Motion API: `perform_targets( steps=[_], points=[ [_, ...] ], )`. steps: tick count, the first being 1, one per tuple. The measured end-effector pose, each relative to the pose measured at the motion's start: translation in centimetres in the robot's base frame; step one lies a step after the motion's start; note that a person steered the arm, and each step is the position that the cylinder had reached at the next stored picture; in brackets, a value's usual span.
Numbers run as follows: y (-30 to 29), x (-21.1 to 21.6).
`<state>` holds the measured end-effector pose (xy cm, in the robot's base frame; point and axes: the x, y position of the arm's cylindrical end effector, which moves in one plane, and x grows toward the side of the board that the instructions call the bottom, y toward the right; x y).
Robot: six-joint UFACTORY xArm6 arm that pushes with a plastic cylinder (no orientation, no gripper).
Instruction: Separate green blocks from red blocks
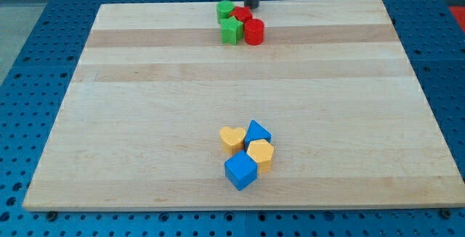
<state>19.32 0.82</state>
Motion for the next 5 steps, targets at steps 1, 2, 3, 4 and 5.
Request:
perform_targets(
  steps=[1,2,3,4,5],
  points=[
    [-1.5,0.1],
    [-2.0,0.1],
    [-6.2,0.1],
    [-7.1,0.0],
    [-7.1,0.0]
  ],
)
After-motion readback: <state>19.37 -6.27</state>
